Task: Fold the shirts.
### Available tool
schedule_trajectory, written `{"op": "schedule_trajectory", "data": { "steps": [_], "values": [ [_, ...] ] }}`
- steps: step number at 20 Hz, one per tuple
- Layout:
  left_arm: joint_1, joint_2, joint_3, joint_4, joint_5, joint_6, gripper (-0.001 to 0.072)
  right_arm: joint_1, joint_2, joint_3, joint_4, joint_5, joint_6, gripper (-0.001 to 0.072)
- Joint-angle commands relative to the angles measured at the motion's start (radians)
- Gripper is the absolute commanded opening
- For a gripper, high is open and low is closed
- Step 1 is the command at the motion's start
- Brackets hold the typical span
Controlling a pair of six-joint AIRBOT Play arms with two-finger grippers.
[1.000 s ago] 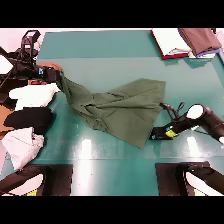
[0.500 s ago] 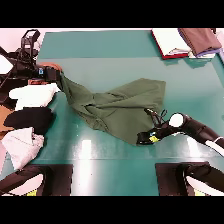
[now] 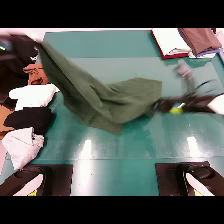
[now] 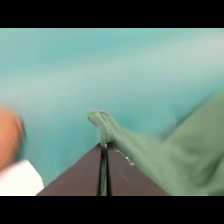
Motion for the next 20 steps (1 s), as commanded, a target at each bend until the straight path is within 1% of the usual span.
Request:
{"op": "schedule_trajectory", "data": {
  "steps": [1,4,7,10,12,14,16,17,19,20],
  "values": [
    [0.0,0.126,0.209,0.001,0.027,0.0,0.0024,-0.209,0.09,0.333,-0.032,0.09,-0.025,0.0013],
    [0.0,0.207,0.335,-0.026,0.035,-0.027,0.0023,-0.372,0.068,0.606,-0.029,0.187,-0.049,0.0013],
    [0.0,0.256,0.422,-0.061,0.033,-0.027,0.0023,-0.481,-0.012,0.87,-0.027,0.321,-0.063,0.0013],
    [0.0,0.254,0.48,-0.078,0.043,-0.027,0.0023,-0.515,-0.119,1.109,-0.029,0.444,-0.064,0.0013],
    [0.0,0.237,0.473,-0.077,0.011,-0.027,0.0023,-0.514,-0.178,1.199,-0.027,0.473,-0.063,0.0013],
    [0.0,0.194,0.428,-0.074,-0.045,-0.028,0.0023,-0.489,-0.215,1.178,-0.028,0.467,-0.062,0.0013],
    [0.0,0.124,0.34,-0.071,-0.099,-0.029,0.0024,-0.438,-0.243,1.065,-0.034,0.451,-0.063,0.0012],
    [0.0,0.075,0.28,-0.069,-0.125,-0.044,0.0024,-0.407,-0.269,0.997,-0.06,0.441,-0.063,0.0013],
    [0.0,-0.035,0.148,-0.064,-0.119,-0.052,0.0024,-0.325,-0.35,0.889,-0.172,0.426,-0.061,0.0013],
    [0.0,-0.095,0.084,-0.053,-0.085,-0.053,0.0024,-0.29,-0.404,0.843,-0.238,0.413,-0.061,0.0013]
  ]
}}
